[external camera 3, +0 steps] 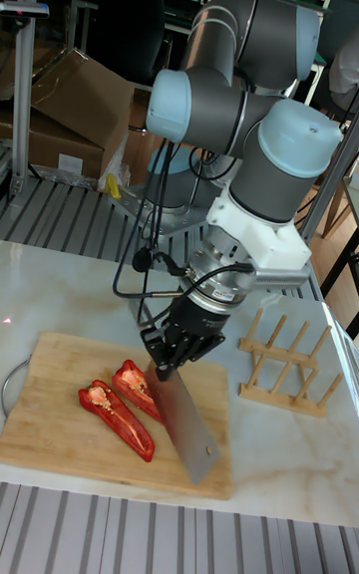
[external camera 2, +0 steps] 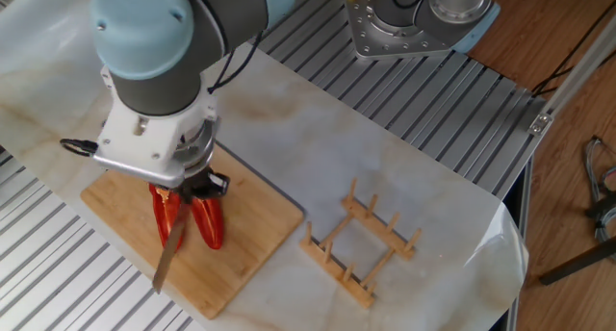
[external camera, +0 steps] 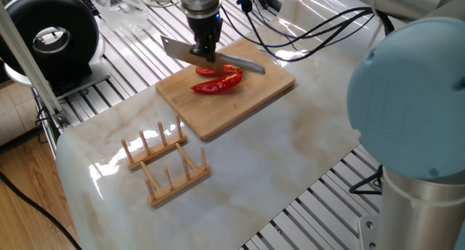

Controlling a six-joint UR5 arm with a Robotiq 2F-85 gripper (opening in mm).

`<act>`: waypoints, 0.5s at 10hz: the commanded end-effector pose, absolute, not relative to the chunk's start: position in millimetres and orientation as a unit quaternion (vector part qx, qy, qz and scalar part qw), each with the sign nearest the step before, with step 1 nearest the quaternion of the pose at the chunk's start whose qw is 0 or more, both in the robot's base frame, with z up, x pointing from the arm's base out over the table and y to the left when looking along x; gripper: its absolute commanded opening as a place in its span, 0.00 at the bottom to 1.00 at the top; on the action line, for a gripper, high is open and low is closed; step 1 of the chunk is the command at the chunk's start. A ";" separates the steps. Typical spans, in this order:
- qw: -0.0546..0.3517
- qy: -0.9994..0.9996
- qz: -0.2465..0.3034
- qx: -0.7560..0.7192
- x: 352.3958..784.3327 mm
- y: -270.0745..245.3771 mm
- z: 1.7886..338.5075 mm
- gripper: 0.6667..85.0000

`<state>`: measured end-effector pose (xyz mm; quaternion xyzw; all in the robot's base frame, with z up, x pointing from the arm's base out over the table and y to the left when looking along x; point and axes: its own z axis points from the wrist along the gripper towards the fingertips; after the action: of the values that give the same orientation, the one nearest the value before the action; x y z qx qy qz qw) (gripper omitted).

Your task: Chop the chili peppers

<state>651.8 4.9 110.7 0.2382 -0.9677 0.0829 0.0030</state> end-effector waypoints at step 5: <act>0.008 -0.899 0.107 0.426 648.1 -26.0 105.2 0.01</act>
<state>651.7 -18.5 110.7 0.3726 -0.9213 0.1112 0.0096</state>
